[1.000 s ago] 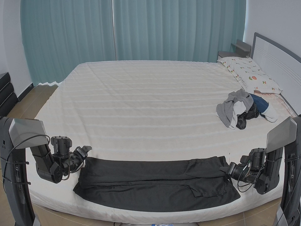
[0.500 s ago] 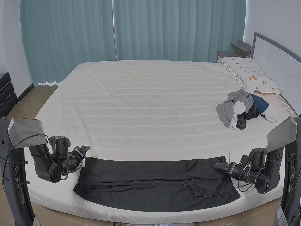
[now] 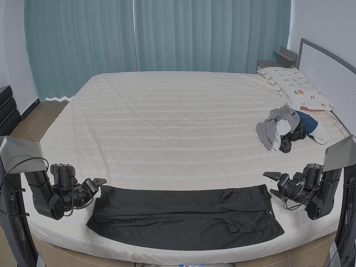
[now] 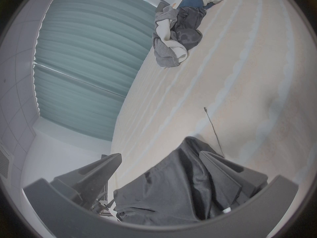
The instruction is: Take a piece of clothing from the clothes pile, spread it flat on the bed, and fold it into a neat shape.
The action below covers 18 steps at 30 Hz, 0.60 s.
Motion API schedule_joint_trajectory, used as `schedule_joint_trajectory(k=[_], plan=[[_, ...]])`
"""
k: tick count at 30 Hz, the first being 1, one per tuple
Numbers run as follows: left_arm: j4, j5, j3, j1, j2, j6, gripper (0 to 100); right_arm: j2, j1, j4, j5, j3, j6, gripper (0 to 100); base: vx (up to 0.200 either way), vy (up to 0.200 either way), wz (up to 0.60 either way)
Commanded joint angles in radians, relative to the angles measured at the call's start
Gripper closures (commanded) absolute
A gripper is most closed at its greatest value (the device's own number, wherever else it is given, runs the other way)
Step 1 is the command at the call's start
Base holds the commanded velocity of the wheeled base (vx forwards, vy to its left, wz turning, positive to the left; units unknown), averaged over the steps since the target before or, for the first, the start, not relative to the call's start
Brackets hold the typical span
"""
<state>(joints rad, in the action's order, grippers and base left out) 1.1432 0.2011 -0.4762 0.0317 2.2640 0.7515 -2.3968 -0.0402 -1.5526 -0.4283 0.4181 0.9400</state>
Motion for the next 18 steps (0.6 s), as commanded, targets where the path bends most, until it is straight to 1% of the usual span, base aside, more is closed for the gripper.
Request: schedule_joint_trajectory(k=[1, 2, 5, 8, 9, 11, 16, 18], plan=[[0.0, 0.001, 0.01, 0.002, -0.014, -0.001, 0, -0.016, -0.004, -0.011, 0.0, 0.019, 0.002, 0, -0.2, 0.0, 0.0], [0.0, 0.001, 0.016, 0.001, -0.015, -0.008, 0, -0.018, -0.004, -0.011, 0.0, 0.019, 0.0, 0, -0.2, 0.0, 0.0], [-0.002, 0.003, 0.051, 0.001, -0.035, -0.049, 0, -0.019, -0.003, -0.011, 0.0, 0.019, 0.0, 0, 0.0, 0.0, 0.0], [-0.002, 0.021, 0.083, 0.001, -0.043, -0.109, 0, -0.021, -0.001, -0.011, 0.002, 0.018, 0.0, 0, 0.0, 0.0, 0.0], [-0.002, 0.023, 0.087, 0.001, -0.043, -0.112, 0, -0.021, -0.001, -0.011, 0.002, 0.018, 0.0, 0, 0.0, 0.0, 0.0], [-0.013, 0.043, 0.122, 0.005, -0.043, -0.189, 0, -0.024, 0.003, -0.011, 0.003, 0.018, -0.006, 0, 0.0, 0.0, 0.0], [-0.014, 0.044, 0.185, 0.005, -0.034, -0.305, 0, -0.024, 0.005, -0.011, 0.003, 0.018, -0.006, 0, 0.0, 0.0, 0.0], [-0.016, 0.044, 0.197, 0.004, -0.034, -0.334, 0, -0.024, 0.006, -0.011, 0.003, 0.018, -0.006, 0, 0.0, 0.0, 0.0]])
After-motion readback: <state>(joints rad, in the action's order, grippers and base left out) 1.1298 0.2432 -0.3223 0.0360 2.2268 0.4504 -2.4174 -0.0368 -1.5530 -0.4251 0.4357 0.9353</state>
